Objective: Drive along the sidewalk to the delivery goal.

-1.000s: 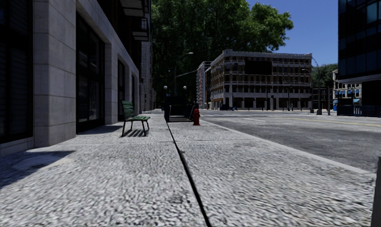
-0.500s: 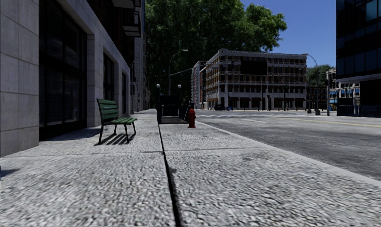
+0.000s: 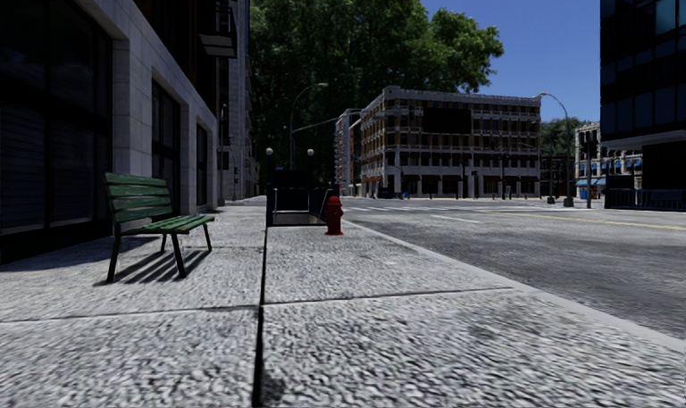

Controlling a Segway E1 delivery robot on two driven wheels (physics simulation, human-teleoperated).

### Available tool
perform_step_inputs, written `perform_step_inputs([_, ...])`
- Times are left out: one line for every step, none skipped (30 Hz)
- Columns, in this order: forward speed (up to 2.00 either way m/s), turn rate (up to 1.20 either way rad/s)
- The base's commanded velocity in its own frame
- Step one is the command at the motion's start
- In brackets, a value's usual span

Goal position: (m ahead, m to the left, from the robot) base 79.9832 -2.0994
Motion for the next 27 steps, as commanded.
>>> perform_step_inputs([2.00,-0.20])
perform_step_inputs([2.00,-0.20])
perform_step_inputs([2.00,-0.20])
perform_step_inputs([2.00,-0.20])
perform_step_inputs([2.00,-0.20])
perform_step_inputs([2.00,-0.20])
perform_step_inputs([2.00,-0.20])
perform_step_inputs([2.00,-0.19])
perform_step_inputs([2.00,-0.06])
perform_step_inputs([2.00,0.00])
perform_step_inputs([2.00,0.00])
perform_step_inputs([2.00,0.00])
perform_step_inputs([2.00,0.00])
perform_step_inputs([2.00,0.00])
perform_step_inputs([2.00,0.00])
perform_step_inputs([2.00,0.00])
perform_step_inputs([2.00,0.00])
perform_step_inputs([2.00,0.00])
perform_step_inputs([2.00,0.00])
perform_step_inputs([2.00,0.00])
perform_step_inputs([2.00,0.00])
perform_step_inputs([2.00,0.00])
perform_step_inputs([2.00,0.00])
perform_step_inputs([2.00,0.00])
perform_step_inputs([2.00,0.00])
perform_step_inputs([2.00,0.00])
perform_step_inputs([2.00,0.00])
